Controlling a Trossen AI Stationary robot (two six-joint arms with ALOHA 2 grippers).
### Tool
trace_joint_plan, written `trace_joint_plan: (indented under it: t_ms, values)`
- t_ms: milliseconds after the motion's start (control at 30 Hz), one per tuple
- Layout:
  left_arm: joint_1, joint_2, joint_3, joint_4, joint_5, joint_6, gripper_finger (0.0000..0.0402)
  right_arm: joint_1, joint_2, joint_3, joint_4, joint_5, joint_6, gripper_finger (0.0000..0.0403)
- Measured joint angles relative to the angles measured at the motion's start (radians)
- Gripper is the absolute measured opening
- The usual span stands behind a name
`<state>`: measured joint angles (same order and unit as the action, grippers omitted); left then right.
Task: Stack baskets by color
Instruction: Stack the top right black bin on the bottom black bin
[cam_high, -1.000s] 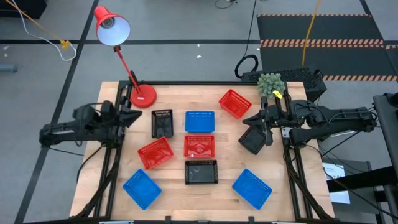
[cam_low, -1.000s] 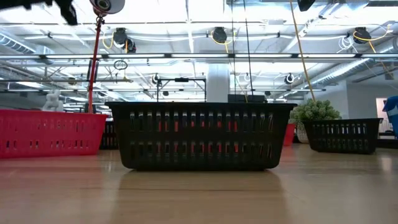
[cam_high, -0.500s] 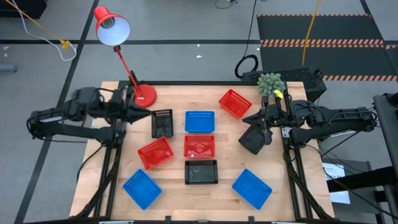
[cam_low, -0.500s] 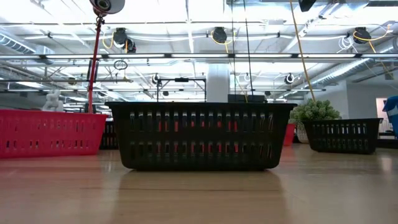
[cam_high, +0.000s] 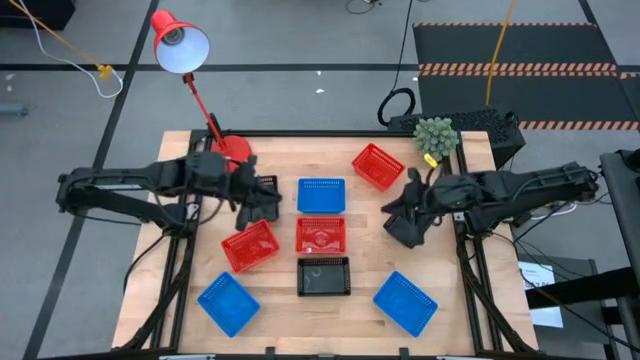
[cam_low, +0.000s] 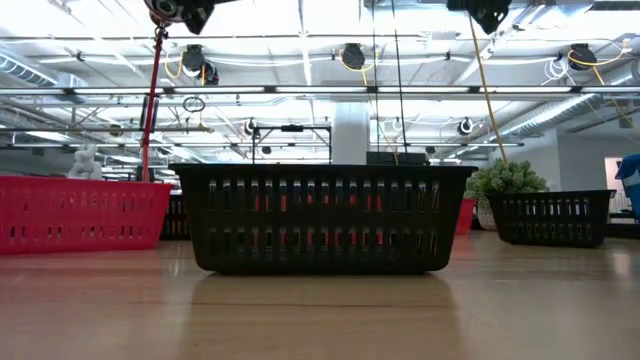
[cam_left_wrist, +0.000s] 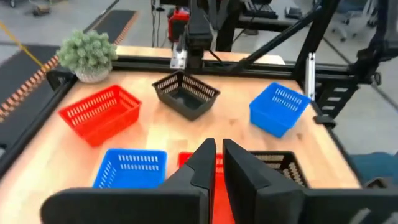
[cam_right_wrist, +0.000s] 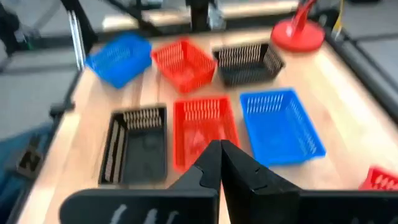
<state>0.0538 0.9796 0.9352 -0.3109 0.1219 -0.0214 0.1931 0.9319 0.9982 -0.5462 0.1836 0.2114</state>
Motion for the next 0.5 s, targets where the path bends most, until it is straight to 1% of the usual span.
trace_joint_plan:
  t_ms: [200, 400, 500]
  values:
    - [0.003, 0.057, 0.000, 0.036, -0.021, 0.093, 0.0030, 0.051, 0.081, 0.006, -0.119, 0.000, 0.065, 0.0000]
    - [0.002, 0.107, 0.000, 0.033, -0.021, 0.109, 0.0030, 0.114, 0.140, 0.006, -0.227, 0.004, 0.137, 0.0000]
    - [0.002, 0.123, 0.000, 0.046, -0.021, 0.140, 0.0031, 0.151, 0.155, 0.006, -0.293, 0.003, 0.212, 0.0000]
